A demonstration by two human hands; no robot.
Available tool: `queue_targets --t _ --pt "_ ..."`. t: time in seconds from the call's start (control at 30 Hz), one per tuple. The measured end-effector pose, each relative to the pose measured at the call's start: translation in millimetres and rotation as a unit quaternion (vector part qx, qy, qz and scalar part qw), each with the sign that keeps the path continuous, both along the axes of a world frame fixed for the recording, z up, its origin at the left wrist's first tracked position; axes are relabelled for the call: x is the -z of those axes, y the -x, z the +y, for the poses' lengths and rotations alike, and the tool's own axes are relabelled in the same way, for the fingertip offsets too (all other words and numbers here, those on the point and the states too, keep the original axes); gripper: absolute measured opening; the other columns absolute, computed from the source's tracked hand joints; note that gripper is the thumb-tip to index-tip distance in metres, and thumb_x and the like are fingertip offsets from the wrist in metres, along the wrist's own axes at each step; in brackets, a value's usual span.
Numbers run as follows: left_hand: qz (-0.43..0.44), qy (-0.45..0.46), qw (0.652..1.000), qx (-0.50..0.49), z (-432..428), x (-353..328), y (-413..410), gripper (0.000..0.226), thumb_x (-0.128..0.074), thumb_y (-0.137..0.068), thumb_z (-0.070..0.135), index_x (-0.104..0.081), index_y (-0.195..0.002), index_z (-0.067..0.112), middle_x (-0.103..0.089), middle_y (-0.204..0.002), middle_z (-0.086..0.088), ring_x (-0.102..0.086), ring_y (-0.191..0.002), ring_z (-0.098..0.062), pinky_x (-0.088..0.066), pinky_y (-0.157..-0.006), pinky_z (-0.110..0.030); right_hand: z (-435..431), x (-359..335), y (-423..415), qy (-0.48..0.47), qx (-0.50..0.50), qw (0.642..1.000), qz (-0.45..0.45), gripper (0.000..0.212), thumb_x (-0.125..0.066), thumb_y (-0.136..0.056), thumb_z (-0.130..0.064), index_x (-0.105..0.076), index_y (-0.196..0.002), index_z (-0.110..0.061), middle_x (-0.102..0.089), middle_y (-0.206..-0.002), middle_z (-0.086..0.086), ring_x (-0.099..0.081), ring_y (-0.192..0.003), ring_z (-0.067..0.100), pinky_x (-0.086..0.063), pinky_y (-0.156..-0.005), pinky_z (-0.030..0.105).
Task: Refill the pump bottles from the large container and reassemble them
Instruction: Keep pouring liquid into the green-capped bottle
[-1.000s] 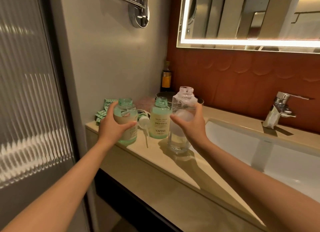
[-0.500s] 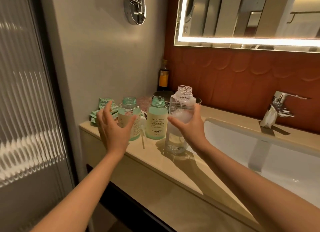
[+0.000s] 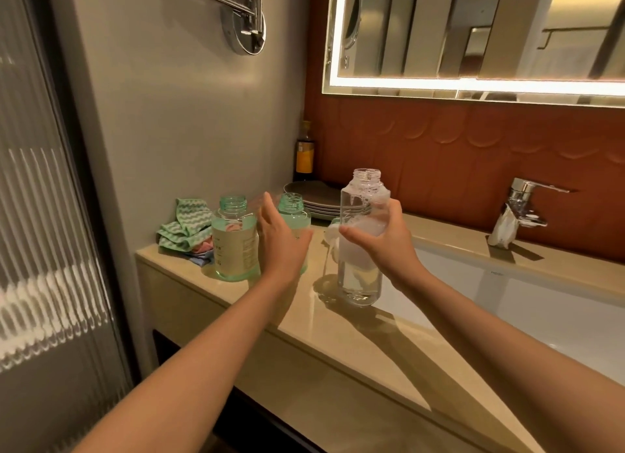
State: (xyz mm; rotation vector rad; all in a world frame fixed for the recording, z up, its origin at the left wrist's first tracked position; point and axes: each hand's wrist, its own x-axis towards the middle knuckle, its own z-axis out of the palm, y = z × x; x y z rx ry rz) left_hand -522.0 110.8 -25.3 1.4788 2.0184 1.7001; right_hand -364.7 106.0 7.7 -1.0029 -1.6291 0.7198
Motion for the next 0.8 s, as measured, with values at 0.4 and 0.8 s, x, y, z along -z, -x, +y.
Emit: queue_targets --t 0.4,0.8 --pt "0.073 0.023 0.997 0.009 -14 13 -6 0.077 -0.073 -0.07 0.045 -0.031 -0.128 0.017 -0.049 -0.125 -0.007 -0.051 -0.109 -0.025 -0.05 -0.082 -0.039 -6 -9 -26 -0.02 0.014 0.997 -0.076 0.068 -0.08 -0.07 -0.029 -0.038 -0.124 -0.019 -0.047 -0.11 -0.009 -0.048 -0.1 0.014 -0.045 -0.081 0.031" --pt "0.116 0.019 0.993 0.022 -47 20 -38 0.079 -0.071 -0.069 0.051 -0.027 -0.127 0.02 -0.049 -0.123 -0.006 -0.049 -0.11 -0.025 -0.046 -0.078 -0.035 -7 -38 -44 -0.178 0.118 0.859 -0.465 0.084 -0.079 -0.069 -0.035 -0.03 -0.136 -0.028 -0.056 -0.124 0.003 -0.057 -0.104 0.024 -0.053 -0.081 0.043"
